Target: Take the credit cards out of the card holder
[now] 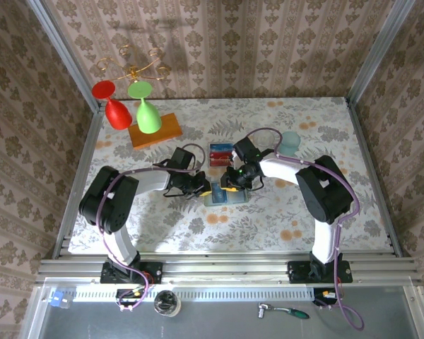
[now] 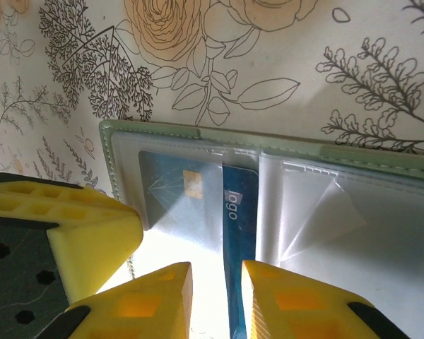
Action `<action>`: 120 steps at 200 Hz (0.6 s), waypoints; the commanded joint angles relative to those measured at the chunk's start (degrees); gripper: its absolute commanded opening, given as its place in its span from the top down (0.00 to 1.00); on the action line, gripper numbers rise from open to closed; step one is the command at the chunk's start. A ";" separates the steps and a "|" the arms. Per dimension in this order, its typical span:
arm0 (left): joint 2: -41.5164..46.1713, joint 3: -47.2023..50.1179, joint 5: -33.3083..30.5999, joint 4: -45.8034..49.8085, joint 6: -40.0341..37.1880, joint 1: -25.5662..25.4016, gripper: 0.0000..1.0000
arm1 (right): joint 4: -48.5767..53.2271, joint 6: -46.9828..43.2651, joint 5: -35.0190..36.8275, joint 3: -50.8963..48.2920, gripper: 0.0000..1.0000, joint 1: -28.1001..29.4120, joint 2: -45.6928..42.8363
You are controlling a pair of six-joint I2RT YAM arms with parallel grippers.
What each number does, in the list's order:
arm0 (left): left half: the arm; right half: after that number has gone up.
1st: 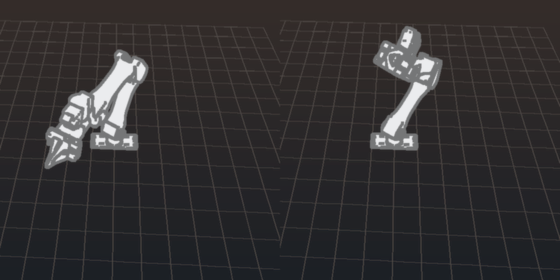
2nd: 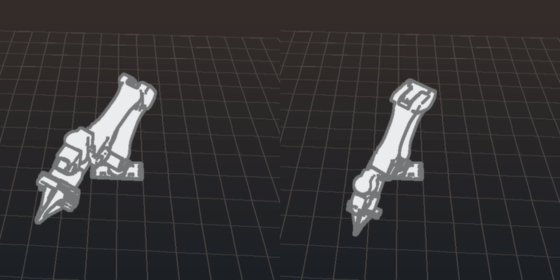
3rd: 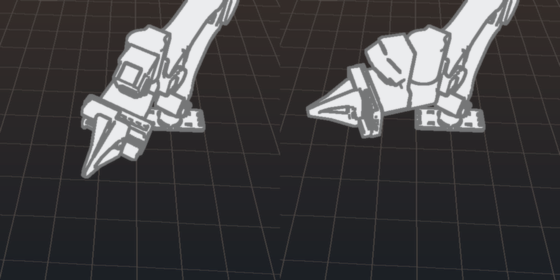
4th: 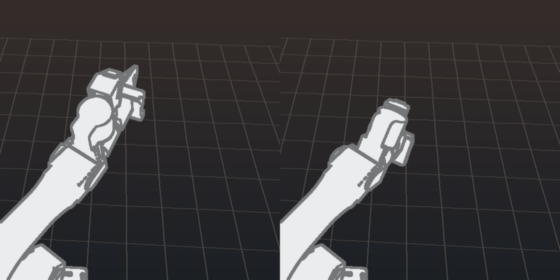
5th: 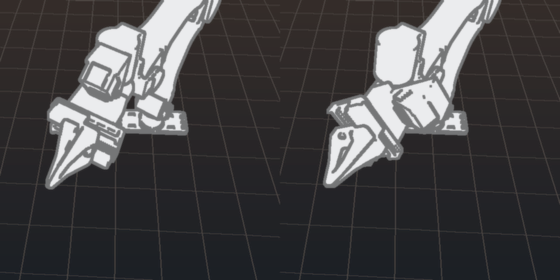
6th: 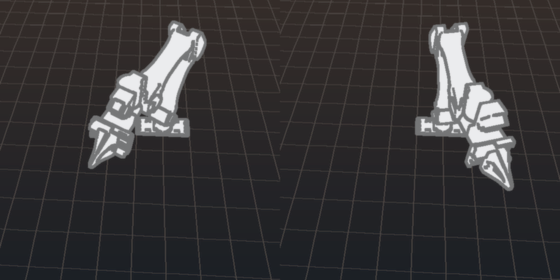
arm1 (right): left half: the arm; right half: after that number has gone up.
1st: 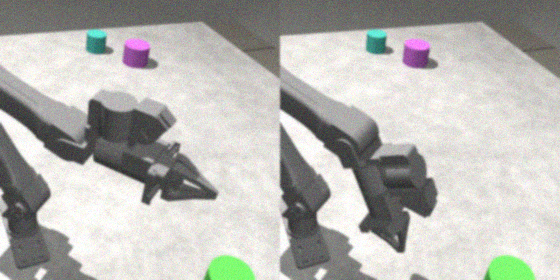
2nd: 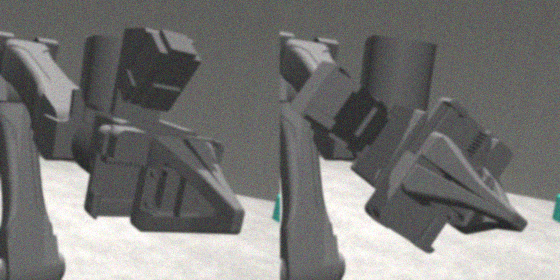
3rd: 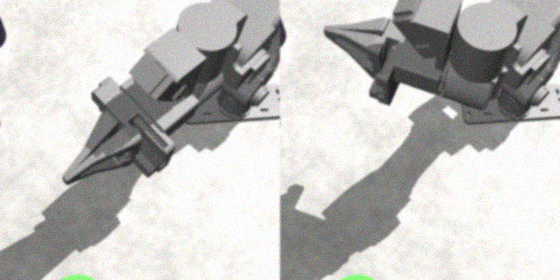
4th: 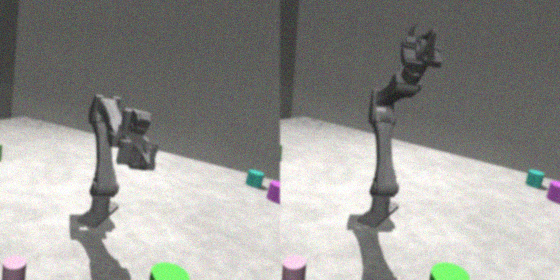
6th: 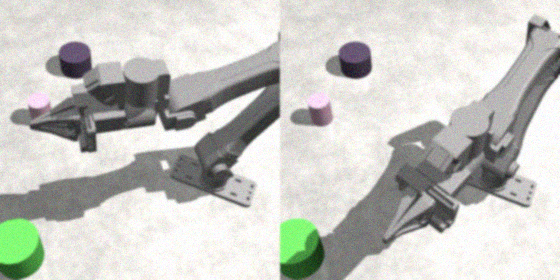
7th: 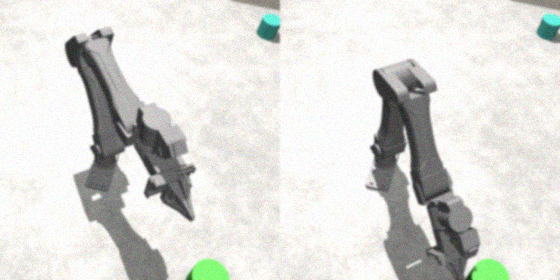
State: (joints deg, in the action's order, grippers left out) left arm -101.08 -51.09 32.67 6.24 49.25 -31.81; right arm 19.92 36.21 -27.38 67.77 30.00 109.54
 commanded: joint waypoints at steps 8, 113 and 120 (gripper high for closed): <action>-0.41 -1.43 -0.85 2.17 -0.61 -0.36 1.00 | 0.40 0.60 -0.26 -1.28 0.73 -0.38 -1.87; -2.19 -2.39 -1.98 4.30 -2.70 -0.10 1.00 | 0.36 0.71 -1.62 -1.84 0.73 -0.56 -0.10; -2.36 -2.52 -1.87 4.31 -2.72 -0.10 1.00 | -0.01 0.71 -1.95 -1.94 0.73 -0.53 0.02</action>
State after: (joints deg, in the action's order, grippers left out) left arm -101.75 -52.38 31.68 8.67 48.10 -31.90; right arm 19.88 36.40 -27.68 66.72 29.78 109.45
